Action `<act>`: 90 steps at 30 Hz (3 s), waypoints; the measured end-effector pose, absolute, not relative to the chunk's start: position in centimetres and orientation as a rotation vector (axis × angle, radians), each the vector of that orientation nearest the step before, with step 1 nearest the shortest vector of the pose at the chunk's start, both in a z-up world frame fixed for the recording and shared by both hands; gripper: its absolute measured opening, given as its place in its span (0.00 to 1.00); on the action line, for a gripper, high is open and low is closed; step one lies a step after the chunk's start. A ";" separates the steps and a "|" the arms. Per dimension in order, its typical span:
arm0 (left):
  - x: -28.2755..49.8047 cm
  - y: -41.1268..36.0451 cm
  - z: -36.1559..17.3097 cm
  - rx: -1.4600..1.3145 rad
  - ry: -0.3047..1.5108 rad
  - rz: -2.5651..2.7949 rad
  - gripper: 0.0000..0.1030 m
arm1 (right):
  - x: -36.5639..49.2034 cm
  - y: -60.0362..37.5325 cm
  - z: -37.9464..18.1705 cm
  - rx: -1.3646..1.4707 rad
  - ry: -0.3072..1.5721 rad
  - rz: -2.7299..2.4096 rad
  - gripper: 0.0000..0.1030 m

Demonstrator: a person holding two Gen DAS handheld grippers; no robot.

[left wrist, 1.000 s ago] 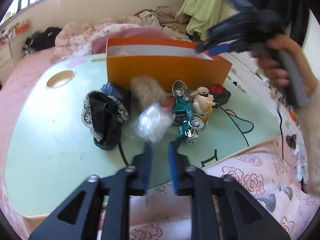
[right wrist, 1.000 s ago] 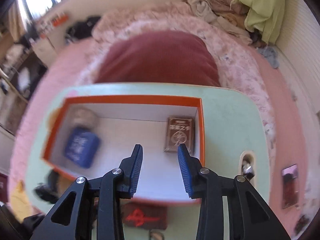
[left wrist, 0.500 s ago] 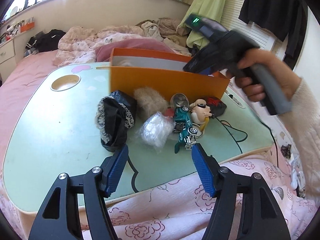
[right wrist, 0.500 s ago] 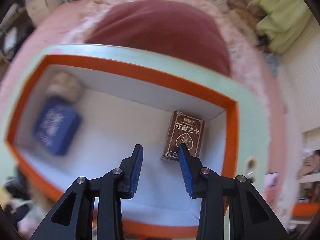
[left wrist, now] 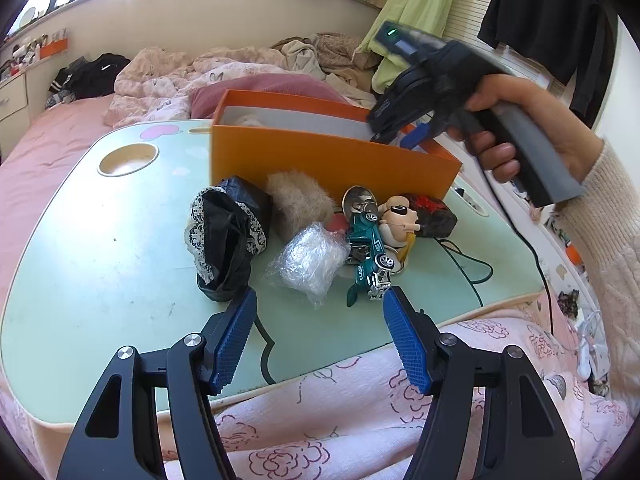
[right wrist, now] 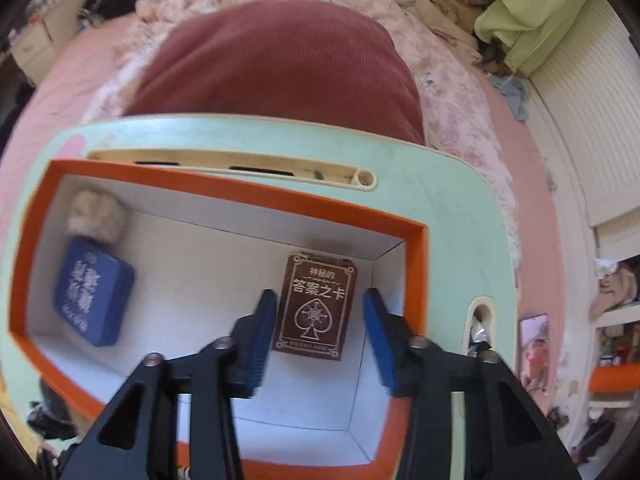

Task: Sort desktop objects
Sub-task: 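Grasp the brown card box in the orange box with the right gripper, then lift the card box out and place it on the table, right gripper, then grasp the blue tin in the box with the left gripper, then lift the blue tin out and set it on the table, left gripper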

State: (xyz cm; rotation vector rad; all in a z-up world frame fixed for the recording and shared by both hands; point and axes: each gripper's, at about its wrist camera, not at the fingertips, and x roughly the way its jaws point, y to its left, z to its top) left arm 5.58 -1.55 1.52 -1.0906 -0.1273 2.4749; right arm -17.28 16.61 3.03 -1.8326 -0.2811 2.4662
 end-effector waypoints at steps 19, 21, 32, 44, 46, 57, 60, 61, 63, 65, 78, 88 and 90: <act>5.5 -2.4 1.5 -1.078 -0.191 2.456 0.64 | -7.2 17.8 10.9 -1.721 0.074 3.047 0.18; 5.5 -2.7 1.6 -1.062 -0.228 2.453 0.64 | -5.4 16.9 10.1 -1.786 0.023 3.075 0.18; 2.5 -5.1 7.9 -0.955 -0.383 2.537 0.64 | -0.7 18.4 7.0 -1.462 0.250 3.319 0.74; -15.8 3.1 5.2 -1.672 -0.035 2.470 0.32 | 4.2 22.4 2.6 -1.289 0.292 3.315 0.74; -16.9 3.8 4.1 -1.751 0.004 2.499 0.32 | 3.8 22.4 2.2 -1.304 0.301 3.324 0.74; -18.2 7.6 0.6 -1.825 0.331 2.498 0.76 | 3.9 23.2 1.6 -1.328 0.403 3.339 0.74; -17.5 6.8 0.9 -1.824 0.103 2.350 0.64 | 3.7 23.4 1.4 -1.335 0.435 3.333 0.74; -17.2 6.7 0.9 -1.812 0.115 2.344 0.64 | 3.6 23.5 1.4 -1.342 0.445 3.328 0.74; -16.7 6.4 1.1 -1.789 0.139 2.387 0.64 | 3.6 23.6 1.3 -1.346 0.454 3.325 0.74; -16.1 5.1 2.4 -1.698 0.057 2.417 0.64 | 3.6 23.7 1.3 -1.342 0.463 3.326 0.74; -2.8 2.3 7.6 -1.304 -0.172 2.374 0.65 | 3.3 23.9 0.9 -1.374 0.450 3.317 0.74; 1.0 -3.7 6.4 -1.084 -0.479 2.304 0.79 | 3.9 22.9 3.8 -1.312 0.390 3.383 0.74; 2.5 -5.2 6.4 -1.054 -0.483 2.355 0.79 | 3.5 21.4 5.8 -1.282 0.326 3.423 0.74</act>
